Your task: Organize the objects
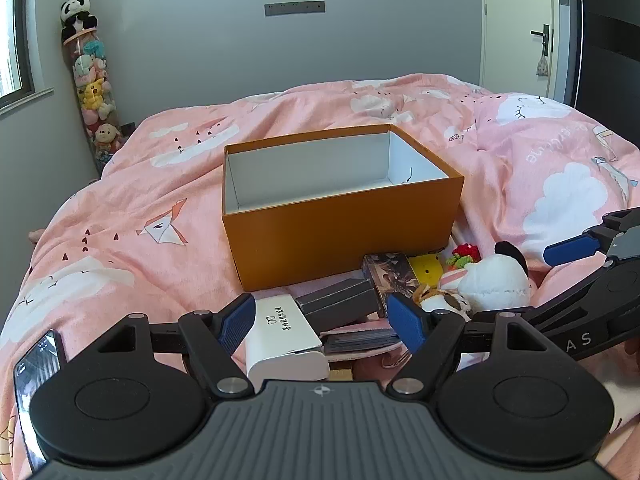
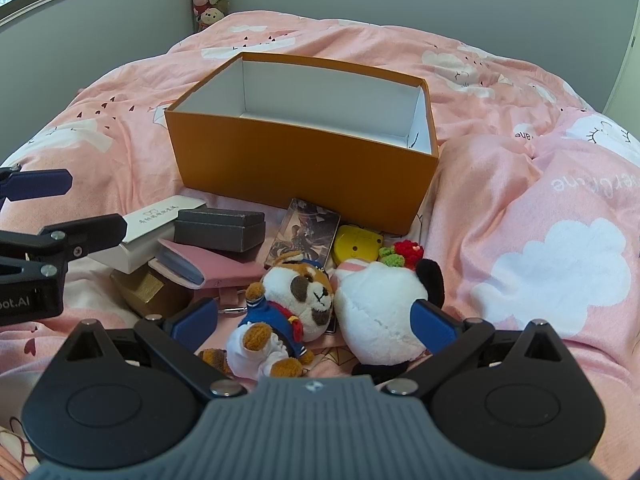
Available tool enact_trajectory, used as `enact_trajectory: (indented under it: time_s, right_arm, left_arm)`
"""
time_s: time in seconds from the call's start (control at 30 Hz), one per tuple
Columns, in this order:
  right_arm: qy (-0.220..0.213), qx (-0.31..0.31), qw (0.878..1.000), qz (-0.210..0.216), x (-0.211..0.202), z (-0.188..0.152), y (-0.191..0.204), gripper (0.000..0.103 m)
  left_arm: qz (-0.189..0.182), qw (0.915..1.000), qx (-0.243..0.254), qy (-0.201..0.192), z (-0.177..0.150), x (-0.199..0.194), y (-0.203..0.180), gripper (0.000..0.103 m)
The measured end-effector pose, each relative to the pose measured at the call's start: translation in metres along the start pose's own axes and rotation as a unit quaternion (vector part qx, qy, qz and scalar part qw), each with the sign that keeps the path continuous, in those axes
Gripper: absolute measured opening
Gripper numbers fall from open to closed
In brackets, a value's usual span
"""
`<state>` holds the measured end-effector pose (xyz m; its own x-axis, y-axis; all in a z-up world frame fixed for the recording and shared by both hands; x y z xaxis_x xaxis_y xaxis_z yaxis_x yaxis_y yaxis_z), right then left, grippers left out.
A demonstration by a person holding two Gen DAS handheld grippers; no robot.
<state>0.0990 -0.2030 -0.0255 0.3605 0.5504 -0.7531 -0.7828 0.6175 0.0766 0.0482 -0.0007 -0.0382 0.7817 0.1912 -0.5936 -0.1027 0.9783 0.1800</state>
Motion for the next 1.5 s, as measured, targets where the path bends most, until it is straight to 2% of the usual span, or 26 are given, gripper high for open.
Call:
enact_trajectory:
  time_s: [0.97,1.2,1.33,1.5]
  right_arm:
    - [0.012,0.010,1.000,0.008,0.003,-0.002,-0.003,0.102]
    - [0.002,0.009,1.000,0.029,0.003,0.003,-0.004,0.102]
    - [-0.001,0.008,0.999,0.046,0.004,0.010,-0.005,0.100]
    - [0.016,-0.008,0.998,0.066,0.016,0.020,-0.001,0.079]
  left_arm:
    - [-0.011,0.9997,0.015,0.014,-0.003,0.003,-0.007,0.088]
    - [-0.032,0.9984,-0.008,0.045,-0.007,0.013,0.003,0.075]
    - [-0.026,0.9982,-0.005,0.055,-0.007,0.018,0.011,0.066]
    - [-0.023,0.9968,-0.010,0.075,-0.008,0.029,0.019,0.056]
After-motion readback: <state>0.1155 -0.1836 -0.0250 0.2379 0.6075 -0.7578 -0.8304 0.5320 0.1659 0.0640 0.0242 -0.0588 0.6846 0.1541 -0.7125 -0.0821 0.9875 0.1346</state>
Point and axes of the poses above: each gripper's, at about its wrist camera, not at the fingertips, and x roughly the way its jaws point, y to its left, z to its top, the point moved 6 cm from there along x, roughly the way its jaws point, and after that the axes turned 10 degrees about z, right-handed, at the moved point
